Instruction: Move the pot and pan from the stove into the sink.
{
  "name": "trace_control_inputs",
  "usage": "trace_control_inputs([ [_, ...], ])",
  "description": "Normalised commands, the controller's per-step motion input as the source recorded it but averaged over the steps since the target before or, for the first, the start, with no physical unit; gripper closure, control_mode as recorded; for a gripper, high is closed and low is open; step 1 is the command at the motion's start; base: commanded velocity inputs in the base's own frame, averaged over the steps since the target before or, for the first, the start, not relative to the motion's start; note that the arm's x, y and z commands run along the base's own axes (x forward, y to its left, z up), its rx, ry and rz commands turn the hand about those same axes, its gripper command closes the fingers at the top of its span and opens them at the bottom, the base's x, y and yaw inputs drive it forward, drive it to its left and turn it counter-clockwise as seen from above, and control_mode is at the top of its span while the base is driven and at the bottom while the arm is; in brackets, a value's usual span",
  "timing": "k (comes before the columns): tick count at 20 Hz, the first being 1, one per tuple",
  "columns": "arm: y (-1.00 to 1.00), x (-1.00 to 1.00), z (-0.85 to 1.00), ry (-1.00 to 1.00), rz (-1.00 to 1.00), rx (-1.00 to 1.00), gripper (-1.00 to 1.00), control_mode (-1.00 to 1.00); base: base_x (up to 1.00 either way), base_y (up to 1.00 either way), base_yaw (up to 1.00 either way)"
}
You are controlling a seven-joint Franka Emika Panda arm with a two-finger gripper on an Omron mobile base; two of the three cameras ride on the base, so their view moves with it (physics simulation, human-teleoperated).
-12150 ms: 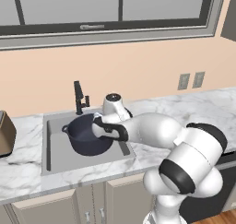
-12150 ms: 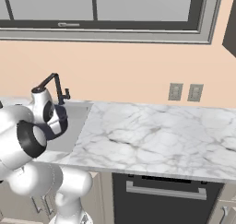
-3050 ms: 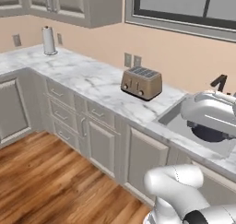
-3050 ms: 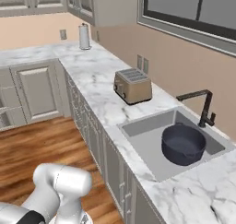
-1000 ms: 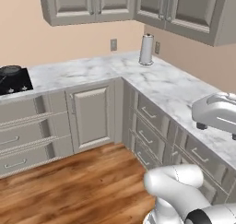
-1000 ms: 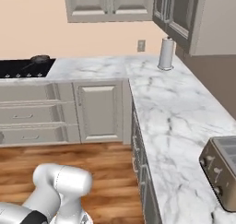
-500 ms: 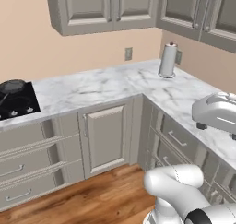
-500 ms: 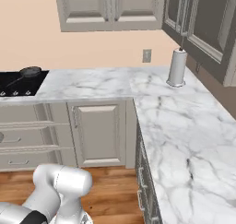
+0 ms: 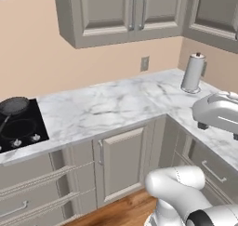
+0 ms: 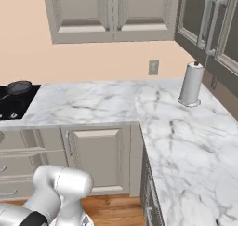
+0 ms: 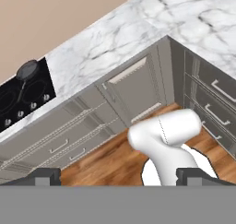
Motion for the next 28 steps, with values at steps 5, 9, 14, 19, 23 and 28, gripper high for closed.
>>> trace_control_inputs([
  [5, 0.0, 0.0, 0.0, 0.0, 0.0, 0.0, -1.0, 1.0, 0.39, 0.25, -0.02],
  [9, 0.0, 0.0, 0.0, 0.0, 0.0, 0.0, -1.0, 1.0, 0.0, 0.04, 0.01],
  [14, 0.0, 0.0, 0.0, 0.0, 0.0, 0.0, -1.0, 1.0, 0.0, 0.34, 0.1],
  [19, 0.0, 0.0, 0.0, 0.0, 0.0, 0.0, -1.0, 1.0, 0.0, 0.47, 0.19],
  [23, 0.0, 0.0, 0.0, 0.0, 0.0, 0.0, -1.0, 1.0, 0.0, 0.47, 0.24],
  [28, 0.0, 0.0, 0.0, 0.0, 0.0, 0.0, -1.0, 1.0, 0.0, 0.54, 0.22],
])
